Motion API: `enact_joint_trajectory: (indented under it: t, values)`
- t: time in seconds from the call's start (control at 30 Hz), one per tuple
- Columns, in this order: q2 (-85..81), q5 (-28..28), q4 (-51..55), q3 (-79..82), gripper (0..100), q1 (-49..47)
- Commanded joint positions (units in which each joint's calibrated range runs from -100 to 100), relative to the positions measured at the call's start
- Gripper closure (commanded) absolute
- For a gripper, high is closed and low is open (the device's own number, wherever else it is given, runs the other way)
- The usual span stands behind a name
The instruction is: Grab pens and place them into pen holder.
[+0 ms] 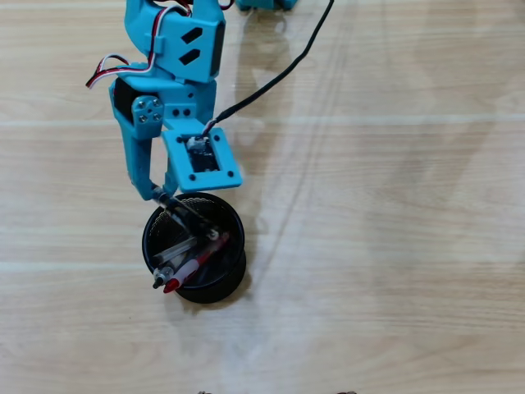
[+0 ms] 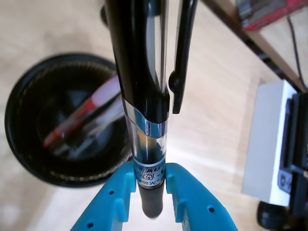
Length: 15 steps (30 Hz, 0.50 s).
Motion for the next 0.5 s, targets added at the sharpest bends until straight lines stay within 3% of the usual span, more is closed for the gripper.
enact_joint_trajectory:
  t: [0.0, 0.27, 0.47]
  values:
    - [-3.63, -4.45, -5.09, 0.23, 98, -1.67]
    - [-1.77, -11.46, -13.60, 3.04, 98, -5.95]
    - [0.51, -12.19, -13.26, 3.22, 98, -6.59]
